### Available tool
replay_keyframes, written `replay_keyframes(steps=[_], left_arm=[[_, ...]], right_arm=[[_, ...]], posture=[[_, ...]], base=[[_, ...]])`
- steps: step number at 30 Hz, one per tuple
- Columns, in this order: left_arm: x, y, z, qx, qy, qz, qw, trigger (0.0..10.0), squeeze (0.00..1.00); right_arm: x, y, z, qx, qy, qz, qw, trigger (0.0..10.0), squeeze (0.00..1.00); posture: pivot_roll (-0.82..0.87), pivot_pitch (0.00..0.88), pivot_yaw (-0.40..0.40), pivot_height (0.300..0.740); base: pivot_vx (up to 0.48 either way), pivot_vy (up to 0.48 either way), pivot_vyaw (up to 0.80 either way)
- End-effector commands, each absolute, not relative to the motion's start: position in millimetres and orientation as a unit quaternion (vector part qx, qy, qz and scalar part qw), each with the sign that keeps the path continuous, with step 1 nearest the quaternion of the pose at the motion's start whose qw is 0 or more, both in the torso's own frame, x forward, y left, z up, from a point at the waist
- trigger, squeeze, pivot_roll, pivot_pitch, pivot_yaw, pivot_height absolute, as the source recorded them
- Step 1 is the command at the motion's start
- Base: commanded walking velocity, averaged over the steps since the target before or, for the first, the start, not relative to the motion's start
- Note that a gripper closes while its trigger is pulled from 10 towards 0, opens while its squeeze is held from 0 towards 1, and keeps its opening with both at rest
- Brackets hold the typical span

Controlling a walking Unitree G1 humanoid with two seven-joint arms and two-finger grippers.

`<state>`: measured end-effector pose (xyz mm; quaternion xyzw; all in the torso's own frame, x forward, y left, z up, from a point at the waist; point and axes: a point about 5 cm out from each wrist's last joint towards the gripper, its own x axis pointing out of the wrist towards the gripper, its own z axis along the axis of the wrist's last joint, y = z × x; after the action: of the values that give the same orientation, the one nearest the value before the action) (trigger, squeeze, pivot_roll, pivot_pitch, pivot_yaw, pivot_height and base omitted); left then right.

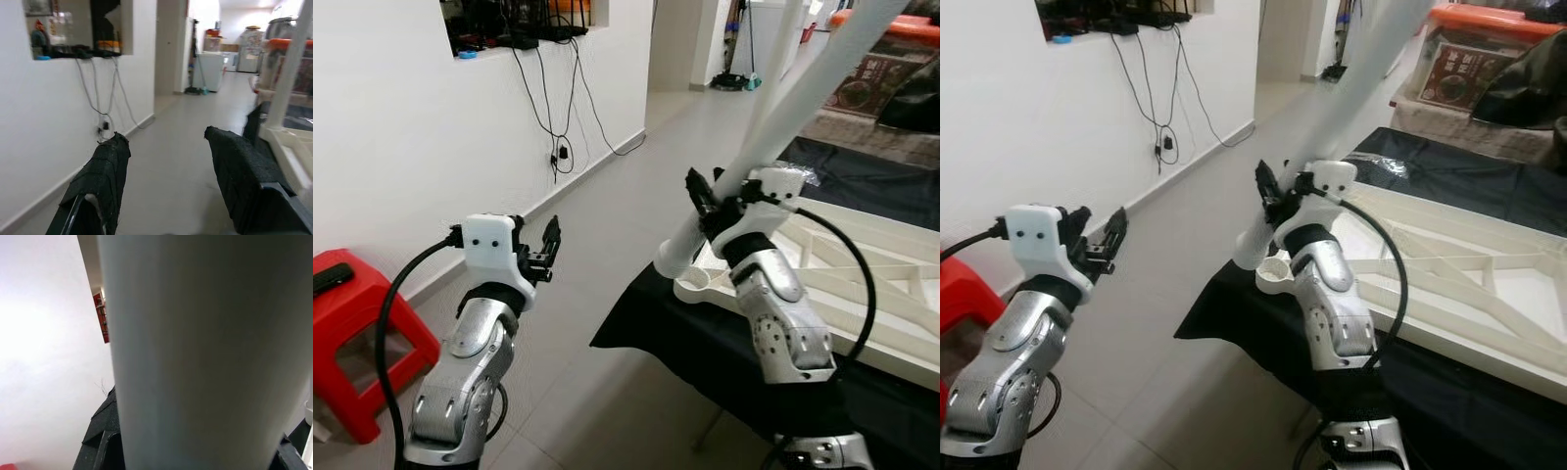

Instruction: Building children table

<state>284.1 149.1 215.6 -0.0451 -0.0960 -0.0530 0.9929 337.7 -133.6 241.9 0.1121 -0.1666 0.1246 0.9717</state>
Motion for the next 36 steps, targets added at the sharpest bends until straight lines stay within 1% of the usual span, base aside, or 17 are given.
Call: replay_keyframes(steps=[1,7,10,17,20,21,24,31,32,36], left_arm=[[285.1,151.9,220.0,-0.035,-0.104,-0.042,0.993,10.0,0.0],[285.2,152.7,221.1,-0.032,-0.107,-0.038,0.993,10.0,0.0],[286.4,156.3,225.2,-0.017,-0.116,-0.022,0.993,10.0,0.0],[286.6,156.4,225.5,-0.014,-0.116,-0.02,0.993,10.0,0.0],[286.5,157.2,223.9,-0.013,-0.114,-0.02,0.993,10.0,0.0],[287.3,156.9,223.0,-0.011,-0.111,-0.023,0.993,10.0,0.0],[288.1,156.1,223.2,-0.01,-0.111,-0.027,0.993,10.0,0.0],[288.7,155.2,224.9,-0.006,-0.114,-0.025,0.993,10.0,0.0],[288.5,155.2,224.4,-0.006,-0.114,-0.025,0.993,10.0,0.0],[288.5,155.2,224.2,-0.006,-0.114,-0.026,0.993,10.0,0.0]], right_arm=[[335.5,-136.5,240.6,0.108,-0.171,0.116,0.972,10.0,0.0],[335.6,-137.1,240.2,0.107,-0.171,0.114,0.973,10.0,0.0],[335.0,-136.2,239.5,0.101,-0.174,0.114,0.973,10.0,0.0],[334.7,-135.3,239.1,0.1,-0.175,0.114,0.973,10.0,0.0],[334.4,-134.2,238.9,0.101,-0.175,0.115,0.973,10.0,0.0],[334.0,-133.7,238.5,0.104,-0.175,0.116,0.972,10.0,0.0],[333.8,-133.9,238.1,0.107,-0.176,0.115,0.972,10.0,0.0],[334.3,-134.7,238.1,0.109,-0.177,0.116,0.971,10.0,0.0],[334.6,-133.8,238.9,0.107,-0.178,0.118,0.971,10.0,0.0],[334.9,-133.1,239.7,0.107,-0.179,0.119,0.971,10.0,0.0]], posture=[[0.05,0.065,-0.022,0.74],[0.05,0.065,-0.022,0.74],[0.04,0.058,-0.027,0.74],[0.04,0.058,-0.027,0.74],[0.05,0.055,-0.021,0.74],[0.08,0.049,-0.011,0.74],[0.08,0.046,-0.016,0.74],[0.07,0.043,-0.029,0.74],[0.05,0.04,-0.026,0.74],[0.04,0.041,-0.024,0.74]], base=[[0.0,0.0,-0.8],[0.0,0.0,-0.8],[0.0,0.0,0.0],[0.0,0.0,0.0],[0.274,0.0,0.0],[0.289,0.0,0.0],[0.29,0.0,0.0],[0.288,0.0,0.0],[0.3,0.0,0.0],[0.302,0.0,0.0]])
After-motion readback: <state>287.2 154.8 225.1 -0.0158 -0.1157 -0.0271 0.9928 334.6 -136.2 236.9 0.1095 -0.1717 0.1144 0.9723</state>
